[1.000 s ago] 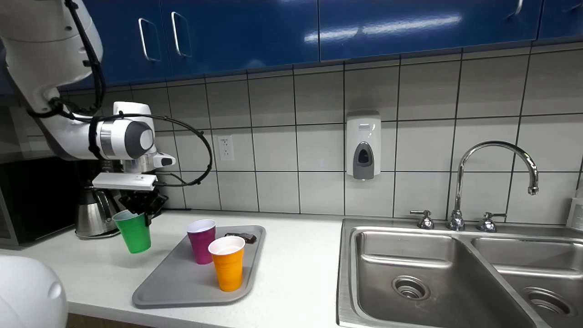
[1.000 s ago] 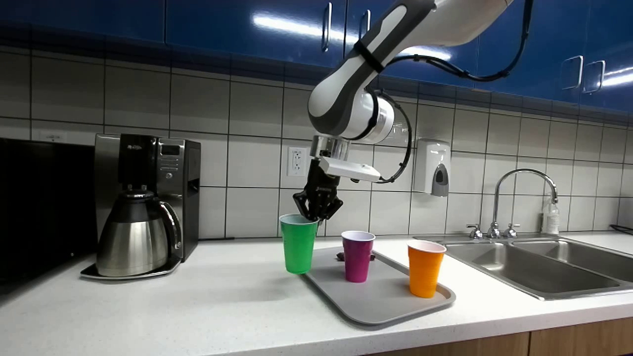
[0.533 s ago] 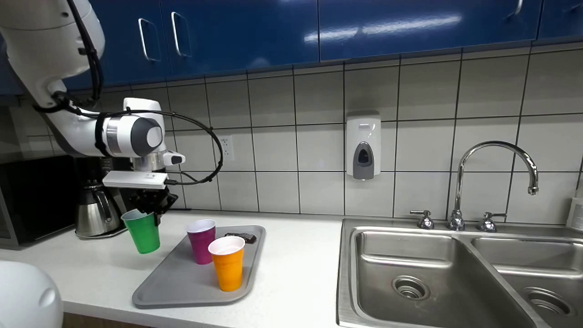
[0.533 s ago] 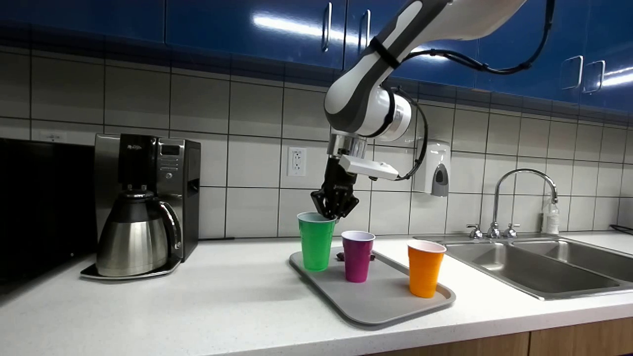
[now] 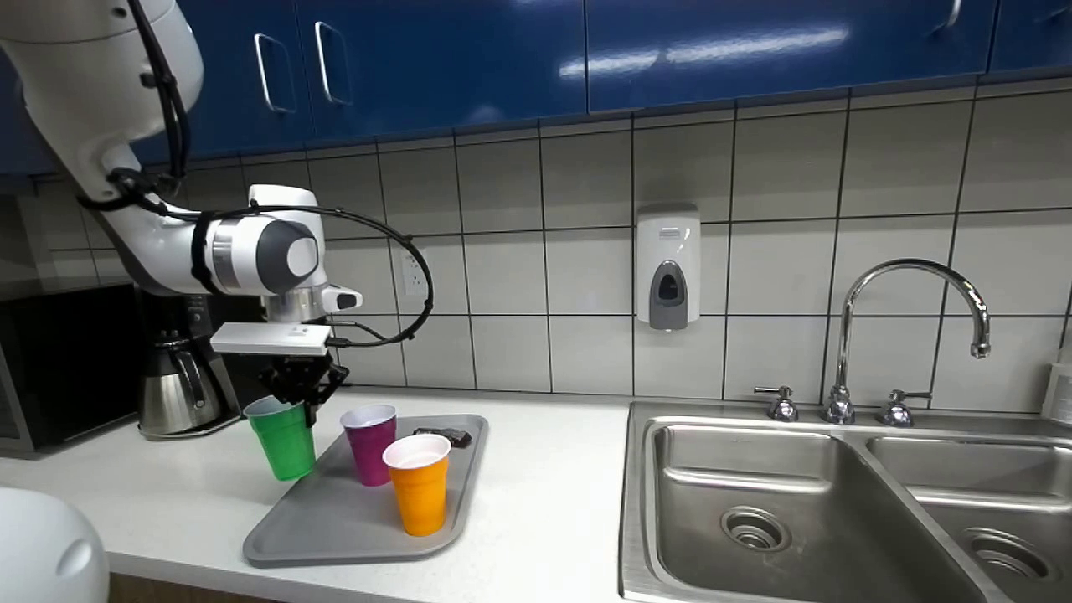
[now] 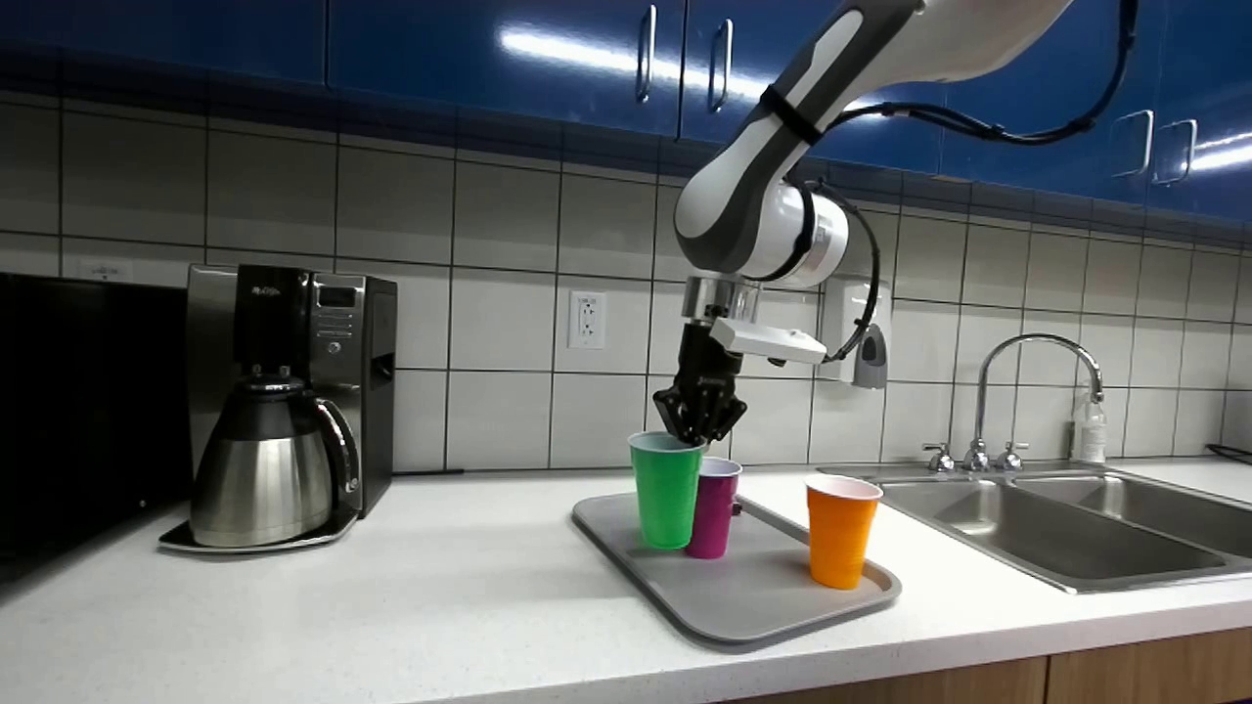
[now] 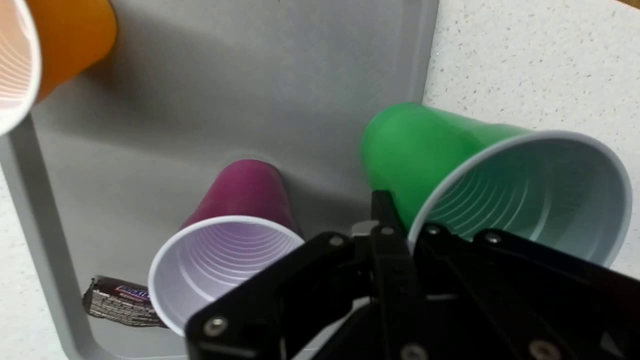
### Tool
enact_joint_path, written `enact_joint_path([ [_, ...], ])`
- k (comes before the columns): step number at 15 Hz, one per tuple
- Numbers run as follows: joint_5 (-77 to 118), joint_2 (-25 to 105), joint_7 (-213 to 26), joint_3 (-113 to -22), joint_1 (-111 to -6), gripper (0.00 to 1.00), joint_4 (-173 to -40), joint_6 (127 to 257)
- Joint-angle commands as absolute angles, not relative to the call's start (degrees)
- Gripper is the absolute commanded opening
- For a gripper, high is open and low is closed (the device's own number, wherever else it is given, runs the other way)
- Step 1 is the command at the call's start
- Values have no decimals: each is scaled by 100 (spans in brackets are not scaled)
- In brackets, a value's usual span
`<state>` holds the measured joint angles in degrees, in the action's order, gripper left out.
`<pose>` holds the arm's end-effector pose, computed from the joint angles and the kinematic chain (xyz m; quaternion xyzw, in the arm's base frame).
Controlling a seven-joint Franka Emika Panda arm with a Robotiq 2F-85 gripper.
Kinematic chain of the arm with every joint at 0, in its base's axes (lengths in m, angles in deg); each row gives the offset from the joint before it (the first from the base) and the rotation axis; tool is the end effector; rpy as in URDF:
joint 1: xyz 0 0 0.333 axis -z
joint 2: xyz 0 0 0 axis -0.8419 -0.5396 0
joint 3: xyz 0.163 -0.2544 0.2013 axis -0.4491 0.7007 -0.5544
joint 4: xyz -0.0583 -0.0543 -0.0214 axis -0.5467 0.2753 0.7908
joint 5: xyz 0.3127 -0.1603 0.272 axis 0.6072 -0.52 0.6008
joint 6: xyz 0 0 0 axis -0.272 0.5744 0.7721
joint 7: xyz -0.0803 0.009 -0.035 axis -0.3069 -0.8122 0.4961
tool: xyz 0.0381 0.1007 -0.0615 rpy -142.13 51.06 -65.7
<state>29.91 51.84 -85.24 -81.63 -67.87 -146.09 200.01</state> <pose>0.5352 0.1989 0.3145 -0.9837 -0.1670 -0.0437 0.0500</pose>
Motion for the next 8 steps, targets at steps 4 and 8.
enact_joint_path([
  [4,3117,5514,-8228,-8025,-6569,1,-14935,19814],
  [8,3108,5573,-8163,-7970,-6536,1,-15050,19753],
])
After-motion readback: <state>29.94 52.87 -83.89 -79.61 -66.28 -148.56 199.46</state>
